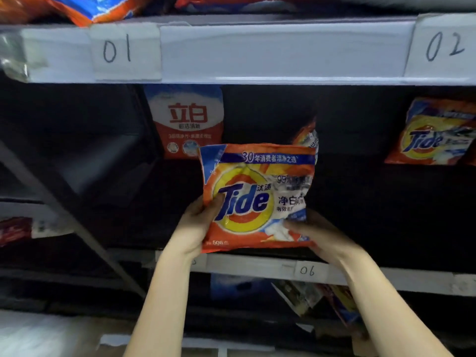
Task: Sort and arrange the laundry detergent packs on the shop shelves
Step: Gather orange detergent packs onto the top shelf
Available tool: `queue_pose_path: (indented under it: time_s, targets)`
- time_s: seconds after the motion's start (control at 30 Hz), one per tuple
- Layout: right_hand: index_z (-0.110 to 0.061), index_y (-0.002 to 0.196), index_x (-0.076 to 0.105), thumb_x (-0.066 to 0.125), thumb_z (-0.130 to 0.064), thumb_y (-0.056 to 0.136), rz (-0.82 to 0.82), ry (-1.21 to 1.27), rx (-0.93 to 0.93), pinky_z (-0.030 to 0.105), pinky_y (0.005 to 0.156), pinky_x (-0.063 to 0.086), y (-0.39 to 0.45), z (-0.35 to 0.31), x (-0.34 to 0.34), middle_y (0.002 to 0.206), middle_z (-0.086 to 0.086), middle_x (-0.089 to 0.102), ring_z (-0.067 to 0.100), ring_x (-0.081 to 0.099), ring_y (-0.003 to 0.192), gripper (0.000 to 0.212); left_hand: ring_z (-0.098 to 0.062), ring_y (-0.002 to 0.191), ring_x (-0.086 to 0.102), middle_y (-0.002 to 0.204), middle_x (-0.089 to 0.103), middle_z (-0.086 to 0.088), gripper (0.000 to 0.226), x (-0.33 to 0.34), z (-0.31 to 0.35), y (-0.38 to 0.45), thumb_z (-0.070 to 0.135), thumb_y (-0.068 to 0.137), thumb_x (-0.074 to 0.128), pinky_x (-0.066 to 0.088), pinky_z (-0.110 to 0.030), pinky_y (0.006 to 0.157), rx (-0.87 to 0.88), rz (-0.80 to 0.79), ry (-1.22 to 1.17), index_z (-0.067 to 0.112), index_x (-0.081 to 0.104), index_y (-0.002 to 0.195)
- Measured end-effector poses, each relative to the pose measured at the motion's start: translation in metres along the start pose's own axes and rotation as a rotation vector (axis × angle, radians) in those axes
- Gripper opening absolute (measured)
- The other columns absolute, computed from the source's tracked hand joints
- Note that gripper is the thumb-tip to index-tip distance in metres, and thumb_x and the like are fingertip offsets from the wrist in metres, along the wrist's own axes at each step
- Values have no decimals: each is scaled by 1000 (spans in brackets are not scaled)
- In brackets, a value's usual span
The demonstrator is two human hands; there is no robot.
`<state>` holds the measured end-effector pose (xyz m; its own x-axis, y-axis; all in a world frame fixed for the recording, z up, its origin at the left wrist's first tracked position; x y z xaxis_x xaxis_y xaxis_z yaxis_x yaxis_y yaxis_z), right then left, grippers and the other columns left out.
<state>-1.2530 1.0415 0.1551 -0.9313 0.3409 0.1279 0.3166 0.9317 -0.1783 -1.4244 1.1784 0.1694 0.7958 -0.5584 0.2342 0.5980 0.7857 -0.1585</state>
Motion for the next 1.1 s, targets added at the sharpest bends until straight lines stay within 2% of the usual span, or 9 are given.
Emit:
queue_pose_path:
  time_s: [0.1, 0.17, 0.23, 0.33, 0.53, 0.67, 0.8, 1.0, 1.1]
  targets:
    - [-14, 114, 61, 86, -24, 57, 108, -42, -40, 23, 80, 54, -34, 4, -5, 103, -1, 73, 13, 69, 95, 63, -20, 71, 72, 80, 75, -3, 22, 20, 3, -22, 29, 83, 61, 60, -35, 69, 1, -6, 37, 17, 62, 101]
    - [-10, 113, 63, 81, -34, 47, 132, -50, -45, 32, 87, 54, -60, 8, -4, 106, 6, 72, 20, 69, 97, 72, -21, 70, 72, 79, 75, -5, 23, 35, 6, -38, 36, 78, 64, 58, -43, 77, 9, -33, 66, 19, 61, 93]
    - [-7, 110, 64, 79, -32, 48, 149, 1, -58, 39, 87, 54, -85, 10, -4, 104, 12, 72, 27, 69, 96, 68, -22, 73, 73, 83, 75, -6, 37, 48, 11, -58, 46, 68, 65, 55, -48, 84, 10, -55, 129, 18, 62, 93]
    - [-10, 107, 65, 79, -30, 51, 168, 55, -120, 42, 85, 54, -120, 2, 1, 102, 10, 72, 29, 69, 95, 61, -20, 77, 73, 85, 75, -2, 43, 59, 23, -93, 52, 68, 61, 57, -43, 78, 71, -45, 198, 18, 63, 95]
    - [-19, 97, 69, 77, -28, 56, 129, -40, -330, 27, 73, 56, -167, -54, 32, 96, 3, 74, 21, 71, 89, 43, -15, 67, 72, 76, 75, 1, 21, 63, 89, -164, 40, 81, 58, 58, -26, 57, 328, 50, 183, 20, 64, 86]
    - [-19, 91, 71, 76, -24, 58, 62, -68, -490, 24, 72, 55, -176, -117, 57, 92, -1, 75, 15, 71, 85, 34, -13, 66, 72, 72, 74, 2, 18, 61, 153, -192, 37, 79, 58, 57, -25, 57, 573, 116, 179, 22, 68, 78]
    - [-16, 88, 69, 75, -20, 66, -30, -123, -622, 19, 63, 53, -168, -187, 77, 81, -3, 75, 10, 71, 73, 23, -11, 70, 72, 76, 75, 5, 14, 56, 216, -190, 30, 92, 54, 56, -27, 61, 736, 162, 178, 22, 65, 91]
    - [-14, 89, 69, 68, -24, 73, -84, -235, -697, 25, 77, 57, -124, -285, 107, 85, -2, 75, 11, 71, 79, 19, -4, 60, 69, 62, 71, 10, 20, 38, 300, -156, 30, 97, 50, 52, -19, 52, 846, 228, 223, 17, 61, 87]
    - [-9, 89, 71, 69, -25, 82, 1, -334, -689, 34, 83, 57, -88, -328, 117, 89, 7, 74, 20, 70, 80, 18, -9, 67, 69, 70, 71, 6, 21, 19, 339, -123, 29, 98, 50, 57, -29, 64, 888, 289, 271, 18, 61, 85]
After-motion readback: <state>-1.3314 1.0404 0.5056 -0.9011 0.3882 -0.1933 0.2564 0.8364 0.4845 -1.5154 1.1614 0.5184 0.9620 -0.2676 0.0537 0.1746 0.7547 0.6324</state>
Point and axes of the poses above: each hand's wrist, its own y-axis towards the middle knuckle, its own x-axis out of the palm, z = x × y, the point moved 3 cm from there along y, towards the middle knuckle
